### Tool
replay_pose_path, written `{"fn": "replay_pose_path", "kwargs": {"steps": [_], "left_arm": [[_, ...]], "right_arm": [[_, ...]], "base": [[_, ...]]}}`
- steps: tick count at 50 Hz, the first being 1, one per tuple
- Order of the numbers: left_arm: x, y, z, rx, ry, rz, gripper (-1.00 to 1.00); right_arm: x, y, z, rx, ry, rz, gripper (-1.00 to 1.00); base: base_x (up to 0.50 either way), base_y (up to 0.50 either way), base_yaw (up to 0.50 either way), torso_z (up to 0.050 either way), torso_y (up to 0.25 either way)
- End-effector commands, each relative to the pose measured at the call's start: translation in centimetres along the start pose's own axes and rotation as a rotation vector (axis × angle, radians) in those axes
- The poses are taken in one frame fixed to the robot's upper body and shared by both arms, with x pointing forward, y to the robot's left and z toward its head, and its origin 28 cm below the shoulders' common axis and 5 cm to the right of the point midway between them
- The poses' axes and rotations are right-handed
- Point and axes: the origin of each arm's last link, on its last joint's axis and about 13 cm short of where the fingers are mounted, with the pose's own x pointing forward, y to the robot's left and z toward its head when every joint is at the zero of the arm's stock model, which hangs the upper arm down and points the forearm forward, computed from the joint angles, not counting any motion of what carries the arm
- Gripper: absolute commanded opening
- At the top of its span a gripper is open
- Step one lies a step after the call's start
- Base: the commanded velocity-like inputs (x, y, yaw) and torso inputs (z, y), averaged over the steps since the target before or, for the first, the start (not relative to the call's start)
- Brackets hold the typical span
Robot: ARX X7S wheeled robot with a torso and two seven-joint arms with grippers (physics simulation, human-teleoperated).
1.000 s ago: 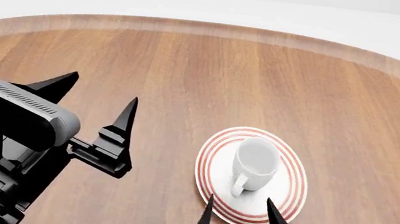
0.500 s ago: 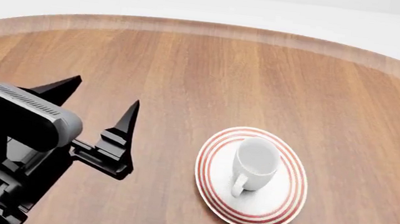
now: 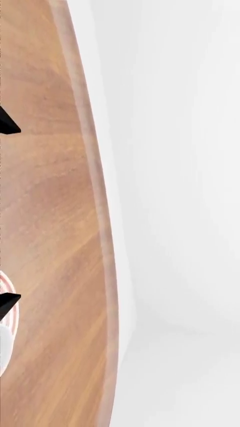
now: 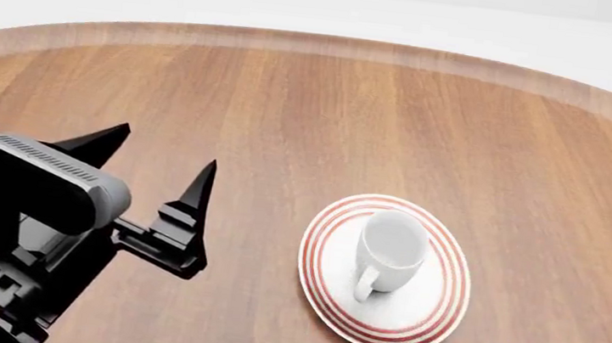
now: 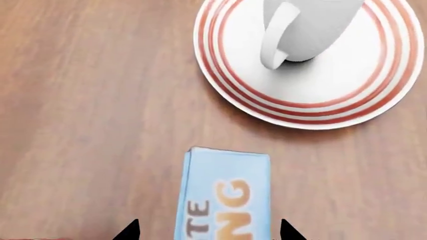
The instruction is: Pick up the white mug and put it on the plate, and put the chocolate pudding to the right of the plate.
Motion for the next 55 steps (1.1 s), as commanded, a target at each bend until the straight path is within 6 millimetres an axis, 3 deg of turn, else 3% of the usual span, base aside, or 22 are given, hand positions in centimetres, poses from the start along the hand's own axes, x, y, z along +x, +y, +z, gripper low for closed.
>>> {"fn": "replay_pose_path", "kwargs": {"steps": [1,33,34,55], "left_arm": [[0.2,-0.1,0.1,-0.012,-0.03,-0.014,1.0],[0.2,0.0,-0.4,-0.027,-0.019,-0.013,1.0],[0.2,0.0,-0.4,-0.029,-0.019,-0.012,1.0],[0.2,0.0,-0.3,-0.029,-0.02,-0.015,1.0]], "right_arm": [[0.6,-0.2,0.2,0.039,-0.014,-0.011,1.0],[2.1,-0.2,-1.1,0.033,0.055,0.012,1.0],[2.2,-0.2,-1.2,0.034,0.056,0.011,-1.0],[1.4,-0.4,-0.1,-0.015,-0.037,-0.006,-1.0]], "base": [[0.0,0.0,0.0,0.0,0.0],[0.0,0.0,0.0,0.0,0.0],[0.0,0.0,0.0,0.0,0.0],[0.0,0.0,0.0,0.0,0.0]]}}
